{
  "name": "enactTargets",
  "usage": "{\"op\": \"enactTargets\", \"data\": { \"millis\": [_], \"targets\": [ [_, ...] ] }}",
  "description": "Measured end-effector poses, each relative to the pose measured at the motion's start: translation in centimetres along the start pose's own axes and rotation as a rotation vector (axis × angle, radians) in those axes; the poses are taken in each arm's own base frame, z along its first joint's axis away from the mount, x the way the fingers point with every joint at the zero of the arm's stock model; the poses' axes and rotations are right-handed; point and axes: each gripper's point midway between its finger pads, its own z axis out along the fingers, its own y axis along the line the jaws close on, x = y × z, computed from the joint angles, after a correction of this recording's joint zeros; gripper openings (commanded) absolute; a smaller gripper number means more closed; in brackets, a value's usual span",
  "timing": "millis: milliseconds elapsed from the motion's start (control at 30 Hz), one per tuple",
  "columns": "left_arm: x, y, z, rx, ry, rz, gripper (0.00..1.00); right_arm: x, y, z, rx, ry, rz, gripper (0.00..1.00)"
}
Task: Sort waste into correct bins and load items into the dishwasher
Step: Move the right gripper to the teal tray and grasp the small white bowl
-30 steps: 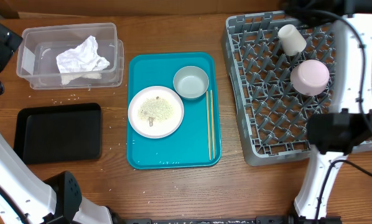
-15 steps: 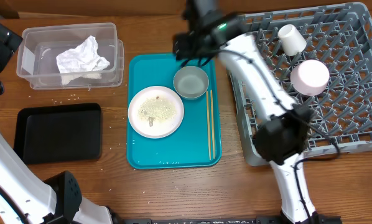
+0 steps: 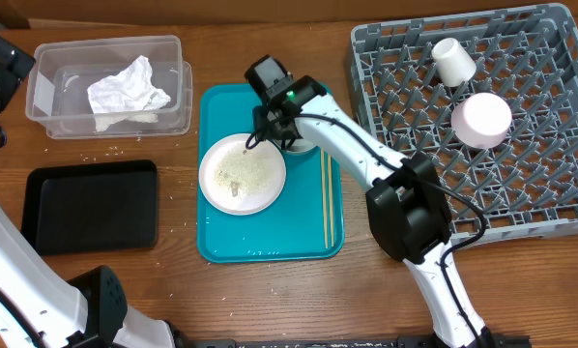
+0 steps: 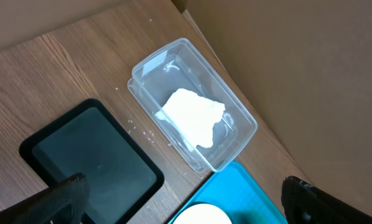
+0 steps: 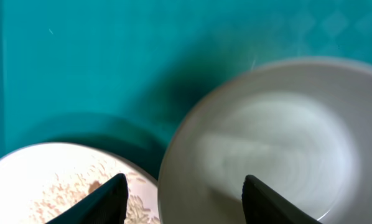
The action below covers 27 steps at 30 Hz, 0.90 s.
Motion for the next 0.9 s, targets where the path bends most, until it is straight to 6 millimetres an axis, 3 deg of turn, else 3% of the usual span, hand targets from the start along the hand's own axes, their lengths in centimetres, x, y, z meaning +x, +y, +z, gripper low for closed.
{"op": "enactTargets", "data": {
  "millis": [33, 167, 267, 500, 667, 767, 900],
  "targets": [
    [0.0, 0.0, 0.0, 0.000, 0.000, 0.000, 1.00, 0.2, 0.0, 0.1, 0.005, 0.002, 0.001, 0.57],
    [0.0, 0.0, 0.0, 0.000, 0.000, 0.000, 1.00, 0.1, 0.0, 0.1, 0.009, -0.003, 0.019, 0.32],
    [0.0, 0.0, 0.0, 0.000, 0.000, 0.000, 1.00, 0.3, -0.2, 0.1, 0.016, 0.006, 0.025, 0.19],
    [0.0, 0.0, 0.0, 0.000, 0.000, 0.000, 1.00, 1.0, -0.4, 0.1, 0.021, 0.033, 0.024, 0.06],
    [0.0, 0.0, 0.0, 0.000, 0.000, 0.000, 1.00, 1.3, 0.0, -0.6, -0.012, 0.072, 0.031, 0.04],
    [0.0, 0.0, 0.0, 0.000, 0.000, 0.000, 1.00, 0.6, 0.8, -2.1, -0.059, 0.082, 0.039, 0.04],
    [0.0, 0.0, 0.0, 0.000, 0.000, 0.000, 1.00, -1.2, 2.0, -5.9, -0.131, 0.066, 0.047, 0.04]
  ]
}}
